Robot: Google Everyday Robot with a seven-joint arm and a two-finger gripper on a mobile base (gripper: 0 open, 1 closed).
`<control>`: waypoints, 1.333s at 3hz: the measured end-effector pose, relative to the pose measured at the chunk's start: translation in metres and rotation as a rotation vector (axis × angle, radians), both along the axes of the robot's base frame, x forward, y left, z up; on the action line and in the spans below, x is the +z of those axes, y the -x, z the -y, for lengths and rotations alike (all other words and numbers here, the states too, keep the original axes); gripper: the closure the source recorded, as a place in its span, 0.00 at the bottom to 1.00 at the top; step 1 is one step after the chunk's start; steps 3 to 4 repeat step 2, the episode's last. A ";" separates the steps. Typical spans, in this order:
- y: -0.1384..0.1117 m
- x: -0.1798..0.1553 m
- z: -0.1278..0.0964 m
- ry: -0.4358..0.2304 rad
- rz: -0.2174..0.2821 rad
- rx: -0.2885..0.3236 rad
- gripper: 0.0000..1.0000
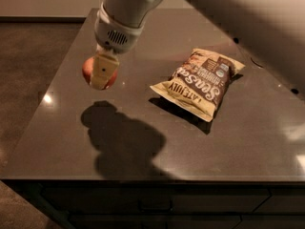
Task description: Pick apple
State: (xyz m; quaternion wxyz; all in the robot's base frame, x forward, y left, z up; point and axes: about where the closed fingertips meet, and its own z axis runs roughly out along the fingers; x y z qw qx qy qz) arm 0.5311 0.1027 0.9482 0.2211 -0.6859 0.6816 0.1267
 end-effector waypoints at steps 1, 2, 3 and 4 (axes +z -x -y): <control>0.000 0.063 0.015 -0.009 0.044 0.010 1.00; 0.000 0.066 0.015 -0.010 0.046 0.010 1.00; 0.000 0.066 0.015 -0.010 0.046 0.010 1.00; 0.000 0.066 0.015 -0.010 0.046 0.010 1.00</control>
Offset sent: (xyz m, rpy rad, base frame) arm -0.0023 -0.0284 0.0939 0.0043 -0.0612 0.0155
